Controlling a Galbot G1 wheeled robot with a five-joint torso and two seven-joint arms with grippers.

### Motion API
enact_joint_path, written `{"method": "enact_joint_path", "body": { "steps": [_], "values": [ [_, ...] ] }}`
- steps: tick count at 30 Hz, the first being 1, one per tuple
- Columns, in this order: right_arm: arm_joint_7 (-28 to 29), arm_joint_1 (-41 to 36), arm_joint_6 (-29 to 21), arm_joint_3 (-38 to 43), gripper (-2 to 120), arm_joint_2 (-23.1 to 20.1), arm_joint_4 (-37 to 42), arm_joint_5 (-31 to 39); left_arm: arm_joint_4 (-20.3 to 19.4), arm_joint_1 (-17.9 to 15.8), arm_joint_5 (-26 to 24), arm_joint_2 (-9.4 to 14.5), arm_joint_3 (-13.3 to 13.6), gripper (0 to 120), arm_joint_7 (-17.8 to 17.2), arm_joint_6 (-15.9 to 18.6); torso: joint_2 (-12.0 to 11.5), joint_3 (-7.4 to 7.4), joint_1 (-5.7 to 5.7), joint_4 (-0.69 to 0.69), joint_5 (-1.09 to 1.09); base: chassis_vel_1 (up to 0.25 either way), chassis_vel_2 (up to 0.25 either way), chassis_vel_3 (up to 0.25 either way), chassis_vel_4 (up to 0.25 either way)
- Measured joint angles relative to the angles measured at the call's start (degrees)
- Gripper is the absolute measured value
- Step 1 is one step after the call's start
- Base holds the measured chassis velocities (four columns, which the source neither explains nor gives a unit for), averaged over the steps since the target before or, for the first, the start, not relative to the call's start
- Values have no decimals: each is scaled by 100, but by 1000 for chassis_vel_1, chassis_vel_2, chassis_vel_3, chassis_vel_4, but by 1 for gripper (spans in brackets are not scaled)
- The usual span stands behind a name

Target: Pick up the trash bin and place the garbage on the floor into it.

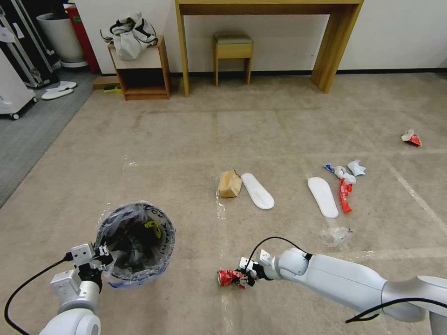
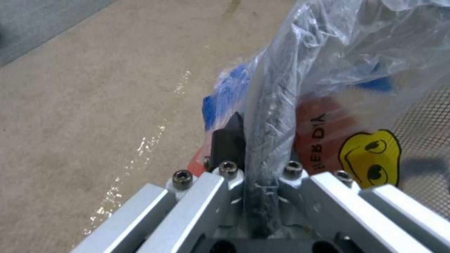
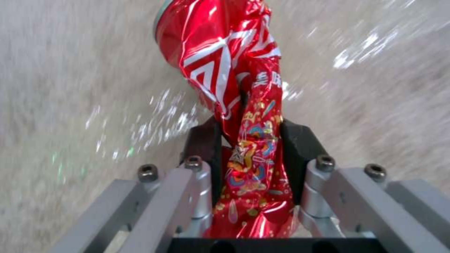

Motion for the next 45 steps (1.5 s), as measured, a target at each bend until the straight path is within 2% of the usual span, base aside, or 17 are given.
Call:
{"method": "enact_joint_path", "body": {
  "steps": [10,24,32,36,38,42,44,45],
  "values": [
    [123,-150,36,671,20,-330,362,-1,197,-229,-97,304,107,1,51,96,-1,0,0,-2,-1,0,0,0,0],
    [196,-149,82,1079,20,-662,638,44,587,-644,-140,437,189,1,140,79,-1,0,0,-2,-3,0,0,0,0],
    [193,-358,177,1604,20,-854,854,5,712,-823,-220,530,260,1,121,111,-1,-1,0,-2,-2,0,0,0,0],
    [212,-409,180,1801,20,-954,1039,22,635,-815,-351,590,288,1,92,202,-1,-1,0,-2,-3,0,0,0,0],
    [404,-648,179,2479,20,-1261,1651,100,288,-648,-681,796,292,1,-5,484,-1,-1,0,-2,-2,0,0,0,0],
    [527,-814,147,2883,20,-1420,2044,185,95,-561,-838,869,296,1,-54,651,-1,-1,0,-1,-2,0,0,0,0],
    [673,-1031,102,3380,20,-1654,2604,336,-210,-456,-1037,963,327,1,-127,890,0,-1,0,-1,-3,0,0,0,0],
    [673,-1031,102,3380,20,-1654,2604,336,-210,-456,-1037,963,327,1,-127,890,0,-1,0,-1,-3,0,0,0,0]
  ]
}}
